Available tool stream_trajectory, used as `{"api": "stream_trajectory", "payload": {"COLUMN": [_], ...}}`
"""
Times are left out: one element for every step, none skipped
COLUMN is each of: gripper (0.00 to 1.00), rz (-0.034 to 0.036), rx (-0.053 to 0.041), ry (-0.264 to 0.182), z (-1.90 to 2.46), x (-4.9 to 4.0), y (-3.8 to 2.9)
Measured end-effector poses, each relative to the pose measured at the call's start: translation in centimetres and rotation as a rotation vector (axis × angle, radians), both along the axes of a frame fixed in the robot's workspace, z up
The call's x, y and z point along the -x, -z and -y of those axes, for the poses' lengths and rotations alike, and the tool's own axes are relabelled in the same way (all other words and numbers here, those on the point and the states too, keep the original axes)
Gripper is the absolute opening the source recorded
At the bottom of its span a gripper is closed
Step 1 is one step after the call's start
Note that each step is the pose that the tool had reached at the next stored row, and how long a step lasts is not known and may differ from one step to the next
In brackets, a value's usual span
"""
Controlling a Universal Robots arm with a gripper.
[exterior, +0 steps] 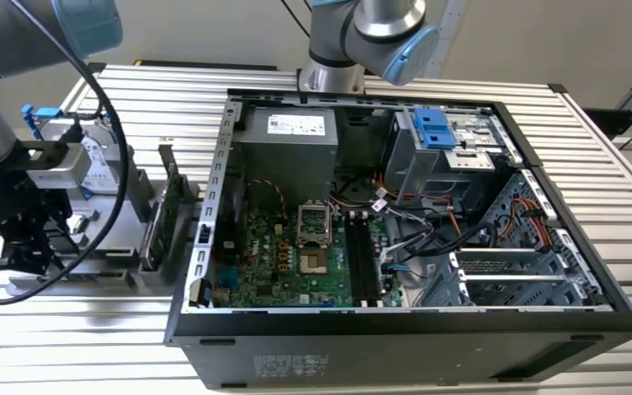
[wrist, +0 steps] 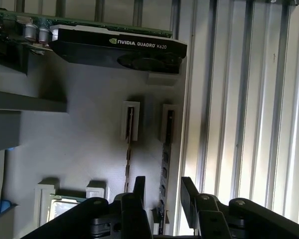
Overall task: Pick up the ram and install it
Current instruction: 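Pick up the ram and move it above insertion slot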
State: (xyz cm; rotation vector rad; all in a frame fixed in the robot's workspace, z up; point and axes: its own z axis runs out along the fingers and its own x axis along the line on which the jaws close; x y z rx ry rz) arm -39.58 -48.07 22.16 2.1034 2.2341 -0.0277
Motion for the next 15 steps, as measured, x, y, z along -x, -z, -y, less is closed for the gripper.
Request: {"api": "stream_trajectory", "payload": {"gripper": [1.0, 1.0, 1.0, 1.0, 1.0, 1.0, 1.0, 1.0, 1.0, 1.0, 1.0, 1.0, 1.0, 1.0, 1.0], "rz": [0.0001, 0.0001, 0.0001, 0.0001, 0.0, 0.0, 0.0001, 0.0001, 0.0001, 0.0001, 0.0, 0.0001, 0.0, 0.0, 0.0001], "rx": [0.0, 0.0, 0.0001, 0.0002, 0.0003, 0.0005, 0.0007, 0.0009, 0.0012, 0.0013, 0.0015, 0.0016, 0.0018, 0.0019, 0.002], "ry": [0.0, 0.0, 0.0, 0.0, 0.0, 0.0, 0.0, 0.0, 0.0, 0.0, 0.0, 0.0, 0.0, 0.0, 0.0], "z": [0.0, 0.0, 0.0, -0.01, -0.01, -0.01, -0.01, -0.02, -0.02, -0.02, -0.03, -0.03, -0.03, -0.04, -0.04], "x": [0.0, 0.0, 0.0, 0.0, 0.01, 0.01, 0.01, 0.01, 0.01, 0.01, 0.02, 0.01, 0.02, 0.02, 0.02], "y": [0.02, 0.04, 0.06, 0.09, 0.11, 0.14, 0.16, 0.19, 0.21, 0.24, 0.26, 0.29, 0.32, 0.35, 0.39]}}
